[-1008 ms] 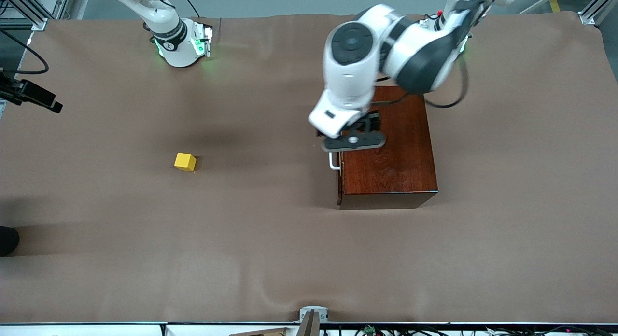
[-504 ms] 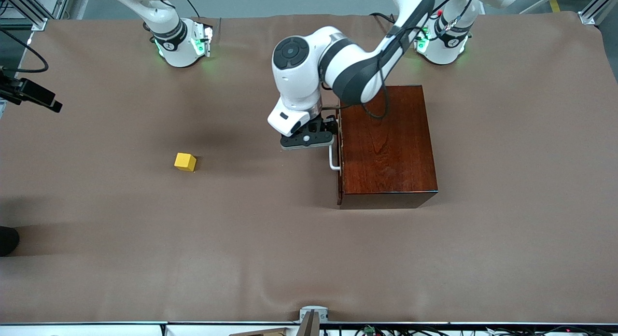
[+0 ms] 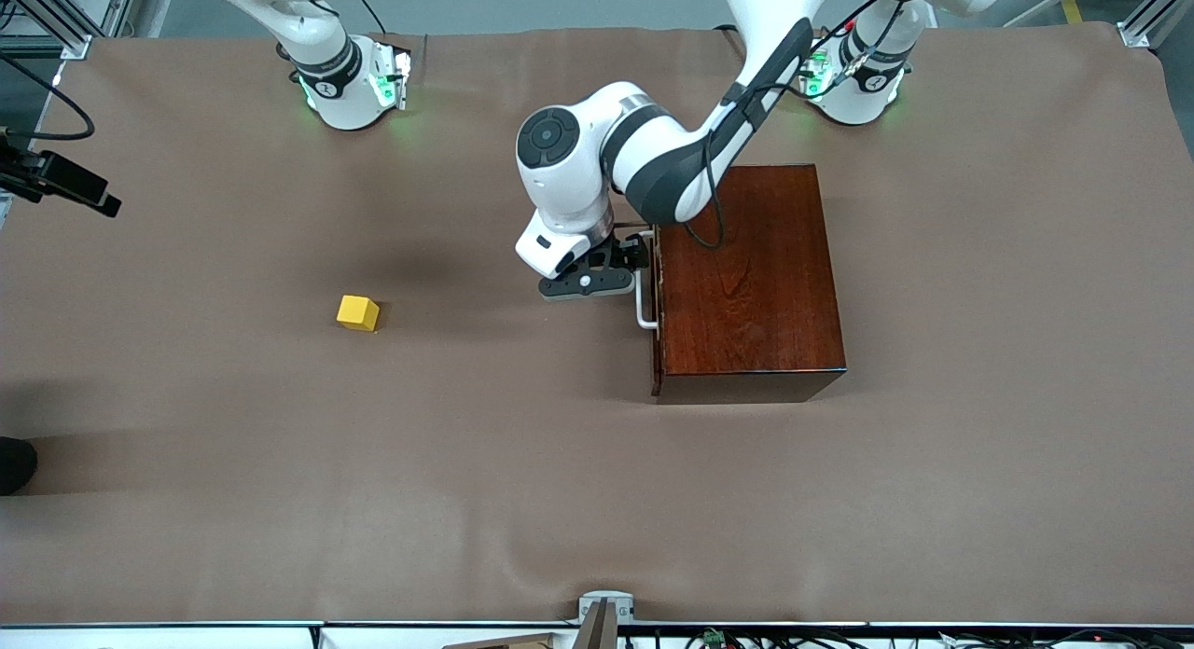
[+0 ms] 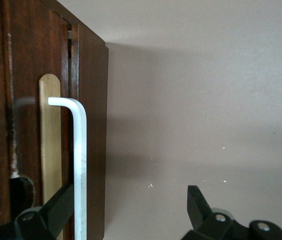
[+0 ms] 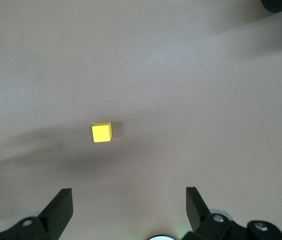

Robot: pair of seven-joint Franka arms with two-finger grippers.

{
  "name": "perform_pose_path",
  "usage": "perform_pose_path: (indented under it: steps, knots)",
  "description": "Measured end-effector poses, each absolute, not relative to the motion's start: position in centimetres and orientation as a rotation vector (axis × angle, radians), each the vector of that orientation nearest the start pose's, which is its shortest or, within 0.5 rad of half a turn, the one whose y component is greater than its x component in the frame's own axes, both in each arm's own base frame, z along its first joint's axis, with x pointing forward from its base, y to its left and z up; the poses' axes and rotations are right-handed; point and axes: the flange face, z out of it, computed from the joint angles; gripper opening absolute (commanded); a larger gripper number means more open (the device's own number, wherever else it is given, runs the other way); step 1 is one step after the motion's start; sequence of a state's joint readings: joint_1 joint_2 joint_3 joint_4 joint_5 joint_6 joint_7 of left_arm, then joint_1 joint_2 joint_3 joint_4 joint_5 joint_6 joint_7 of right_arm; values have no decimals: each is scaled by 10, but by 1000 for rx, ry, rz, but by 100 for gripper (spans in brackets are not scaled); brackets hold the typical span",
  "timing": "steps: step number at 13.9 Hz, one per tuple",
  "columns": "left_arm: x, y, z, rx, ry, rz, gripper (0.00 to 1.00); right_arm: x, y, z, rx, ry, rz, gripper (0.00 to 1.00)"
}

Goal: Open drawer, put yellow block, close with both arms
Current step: 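Lower the left gripper and hook the white drawer handle, then pull the drawer handle outward with the left gripper to open it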

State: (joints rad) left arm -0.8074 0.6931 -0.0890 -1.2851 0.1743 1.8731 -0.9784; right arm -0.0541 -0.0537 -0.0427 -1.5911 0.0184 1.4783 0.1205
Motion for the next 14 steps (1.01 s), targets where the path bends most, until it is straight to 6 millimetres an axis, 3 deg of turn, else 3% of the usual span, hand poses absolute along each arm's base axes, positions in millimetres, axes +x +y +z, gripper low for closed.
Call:
perform_pose_path:
  steps: [3,7,11,14]
  knots:
    - [473,-547,315,-2949,-57,16,100,526,-49,636,-3102,335,93,100]
    - [469,-541,305,-2896,-58,70,100,526,-49,636,-3102,334,94,100]
    - [467,-547,289,-2902,-49,68,100,526,-49,636,-3103,332,95,100]
    - [467,-555,289,-2940,-129,19,100,526,-49,636,-3103,329,96,100]
